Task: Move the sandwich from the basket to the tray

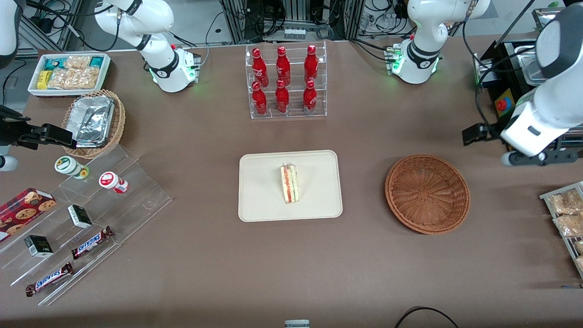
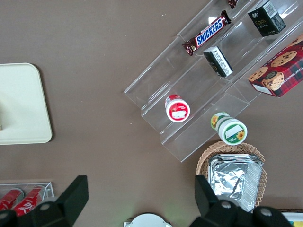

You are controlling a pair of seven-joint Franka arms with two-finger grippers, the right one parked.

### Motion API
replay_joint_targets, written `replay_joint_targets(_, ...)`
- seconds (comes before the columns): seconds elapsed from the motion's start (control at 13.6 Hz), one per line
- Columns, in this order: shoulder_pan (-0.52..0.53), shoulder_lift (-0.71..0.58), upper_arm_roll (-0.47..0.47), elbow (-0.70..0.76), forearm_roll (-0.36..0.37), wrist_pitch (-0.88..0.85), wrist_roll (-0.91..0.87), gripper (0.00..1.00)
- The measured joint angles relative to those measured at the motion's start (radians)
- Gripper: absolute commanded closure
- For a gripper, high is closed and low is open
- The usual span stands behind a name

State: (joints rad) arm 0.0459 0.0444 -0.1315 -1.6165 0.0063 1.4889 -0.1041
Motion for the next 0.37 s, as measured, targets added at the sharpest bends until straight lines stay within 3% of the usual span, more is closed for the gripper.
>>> replay_joint_targets(0.37, 0.022, -0.054, 0.013, 0.004, 0.0, -0.067, 0.061, 0.0)
